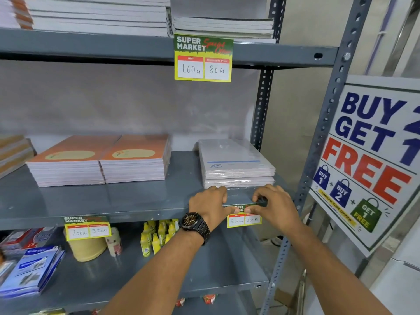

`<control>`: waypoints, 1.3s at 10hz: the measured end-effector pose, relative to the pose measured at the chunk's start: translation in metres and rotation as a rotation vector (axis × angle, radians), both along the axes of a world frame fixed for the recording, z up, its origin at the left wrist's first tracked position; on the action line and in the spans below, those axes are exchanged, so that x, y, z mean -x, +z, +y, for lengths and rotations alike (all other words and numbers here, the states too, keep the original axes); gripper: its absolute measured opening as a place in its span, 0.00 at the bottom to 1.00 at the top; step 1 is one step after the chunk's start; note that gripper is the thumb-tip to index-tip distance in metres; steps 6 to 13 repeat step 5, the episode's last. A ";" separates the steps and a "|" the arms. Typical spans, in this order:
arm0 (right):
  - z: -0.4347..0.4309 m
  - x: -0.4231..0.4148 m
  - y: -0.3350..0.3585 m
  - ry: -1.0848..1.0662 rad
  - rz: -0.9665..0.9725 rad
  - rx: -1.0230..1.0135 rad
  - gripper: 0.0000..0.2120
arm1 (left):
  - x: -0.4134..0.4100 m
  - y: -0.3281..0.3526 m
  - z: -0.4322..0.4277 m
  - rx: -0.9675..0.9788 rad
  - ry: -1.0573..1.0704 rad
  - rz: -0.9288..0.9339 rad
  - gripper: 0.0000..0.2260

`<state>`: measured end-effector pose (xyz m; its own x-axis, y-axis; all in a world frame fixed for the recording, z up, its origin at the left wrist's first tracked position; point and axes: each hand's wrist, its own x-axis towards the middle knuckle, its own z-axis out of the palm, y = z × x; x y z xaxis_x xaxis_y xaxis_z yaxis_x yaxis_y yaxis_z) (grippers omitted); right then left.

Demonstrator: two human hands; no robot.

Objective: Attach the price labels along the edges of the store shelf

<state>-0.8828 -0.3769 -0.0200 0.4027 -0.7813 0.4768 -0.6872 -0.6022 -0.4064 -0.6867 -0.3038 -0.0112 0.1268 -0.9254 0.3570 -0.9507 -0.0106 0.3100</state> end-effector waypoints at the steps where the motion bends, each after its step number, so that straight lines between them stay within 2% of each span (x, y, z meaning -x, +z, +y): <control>1: 0.000 0.000 -0.001 -0.013 0.025 0.020 0.17 | -0.001 -0.001 -0.001 0.013 -0.002 -0.001 0.19; 3: 0.013 -0.003 -0.006 -0.054 0.089 0.080 0.15 | 0.003 -0.001 0.012 0.014 -0.026 -0.009 0.15; 4: 0.025 -0.009 -0.012 -0.100 0.092 0.105 0.12 | -0.004 -0.003 0.025 -0.008 -0.102 0.078 0.08; 5: 0.046 -0.016 -0.015 -0.120 0.060 0.139 0.08 | -0.024 -0.011 0.052 0.015 -0.147 0.110 0.08; 13: 0.046 -0.016 -0.015 -0.120 0.060 0.139 0.08 | -0.024 -0.011 0.052 0.015 -0.147 0.110 0.08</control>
